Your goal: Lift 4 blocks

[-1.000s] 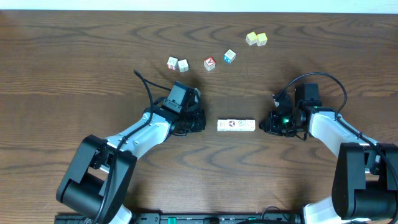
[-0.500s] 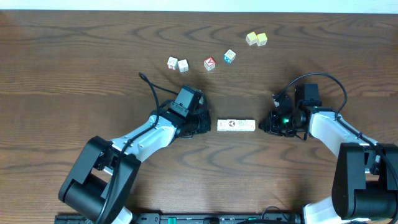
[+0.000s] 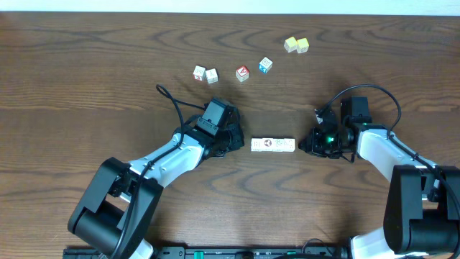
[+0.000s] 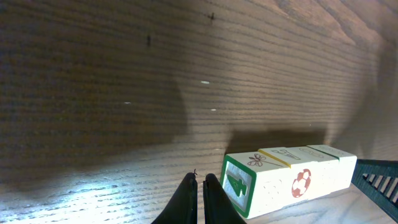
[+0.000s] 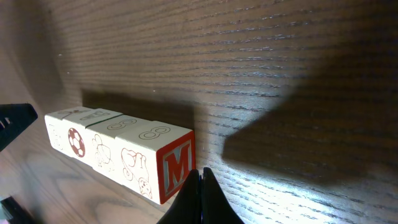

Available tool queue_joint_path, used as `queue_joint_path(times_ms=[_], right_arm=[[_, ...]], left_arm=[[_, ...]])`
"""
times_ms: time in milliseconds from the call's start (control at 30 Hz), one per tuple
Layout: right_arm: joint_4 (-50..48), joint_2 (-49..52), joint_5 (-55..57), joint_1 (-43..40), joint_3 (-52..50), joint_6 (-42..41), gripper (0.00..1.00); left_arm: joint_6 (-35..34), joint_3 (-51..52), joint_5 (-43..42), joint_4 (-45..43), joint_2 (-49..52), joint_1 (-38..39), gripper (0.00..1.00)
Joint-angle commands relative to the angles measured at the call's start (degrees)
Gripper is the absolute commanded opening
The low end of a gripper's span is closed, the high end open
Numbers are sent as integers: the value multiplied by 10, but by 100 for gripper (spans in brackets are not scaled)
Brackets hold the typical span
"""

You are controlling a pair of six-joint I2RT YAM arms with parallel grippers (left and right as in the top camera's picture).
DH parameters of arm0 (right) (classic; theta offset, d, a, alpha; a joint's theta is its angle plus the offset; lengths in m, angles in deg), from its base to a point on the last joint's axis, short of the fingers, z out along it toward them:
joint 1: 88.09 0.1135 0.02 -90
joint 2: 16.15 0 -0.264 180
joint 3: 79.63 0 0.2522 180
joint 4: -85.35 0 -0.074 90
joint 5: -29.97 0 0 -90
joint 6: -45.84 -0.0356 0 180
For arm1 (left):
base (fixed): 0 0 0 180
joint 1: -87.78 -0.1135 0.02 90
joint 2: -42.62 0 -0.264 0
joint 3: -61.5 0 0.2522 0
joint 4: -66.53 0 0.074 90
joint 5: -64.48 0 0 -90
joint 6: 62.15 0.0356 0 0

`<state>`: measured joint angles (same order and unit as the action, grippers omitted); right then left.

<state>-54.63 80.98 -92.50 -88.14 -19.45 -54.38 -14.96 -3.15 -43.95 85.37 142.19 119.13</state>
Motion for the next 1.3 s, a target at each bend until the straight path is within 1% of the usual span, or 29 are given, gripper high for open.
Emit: queue_joint_path(times_ms=[0,200,400,600,767,1267], right_arm=[[-1,4,-11,9,-4,-5,1],[-1,4,-11,9,-4,-5,1],[1,4,-11,9,-4,-5,1],[1,4,-11,9,-4,-5,1],[1,4,-11,9,-5,-5,1],[-2,4,-23,17,-8,-4,1]], left_arm=[[5,1,11,0,4,3,7],[18,1,17,2,9,23,7],[18,1,17,-8,26,24,7],[18,1,2,-19,27,25,7],[44,1,-41,-41,27,25,7],[44,1,-34,-28,27,25,7]])
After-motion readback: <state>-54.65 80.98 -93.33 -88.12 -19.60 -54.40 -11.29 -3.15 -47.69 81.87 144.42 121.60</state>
